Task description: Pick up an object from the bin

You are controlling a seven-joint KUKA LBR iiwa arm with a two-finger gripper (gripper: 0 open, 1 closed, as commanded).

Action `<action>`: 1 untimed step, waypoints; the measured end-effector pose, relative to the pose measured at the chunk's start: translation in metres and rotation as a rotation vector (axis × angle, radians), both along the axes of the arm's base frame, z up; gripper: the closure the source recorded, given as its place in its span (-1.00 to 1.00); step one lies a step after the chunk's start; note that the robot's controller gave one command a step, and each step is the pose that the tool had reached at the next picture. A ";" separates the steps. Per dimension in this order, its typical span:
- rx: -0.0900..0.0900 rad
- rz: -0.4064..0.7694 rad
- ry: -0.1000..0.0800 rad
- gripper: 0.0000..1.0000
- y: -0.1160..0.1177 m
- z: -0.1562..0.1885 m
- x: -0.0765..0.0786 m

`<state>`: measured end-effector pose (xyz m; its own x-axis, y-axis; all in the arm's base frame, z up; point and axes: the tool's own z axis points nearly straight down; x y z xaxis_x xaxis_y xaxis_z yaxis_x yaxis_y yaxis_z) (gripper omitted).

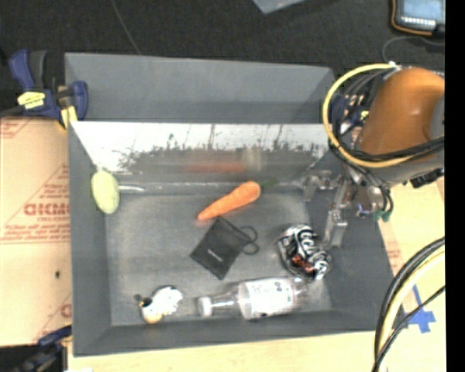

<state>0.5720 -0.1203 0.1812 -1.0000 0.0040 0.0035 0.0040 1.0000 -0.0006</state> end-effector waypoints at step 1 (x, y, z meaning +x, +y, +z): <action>-0.001 0.003 -0.008 -1.00 0.000 0.005 0.001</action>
Offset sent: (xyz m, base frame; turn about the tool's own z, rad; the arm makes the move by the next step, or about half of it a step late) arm -0.0244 -0.0073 -0.0644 0.0536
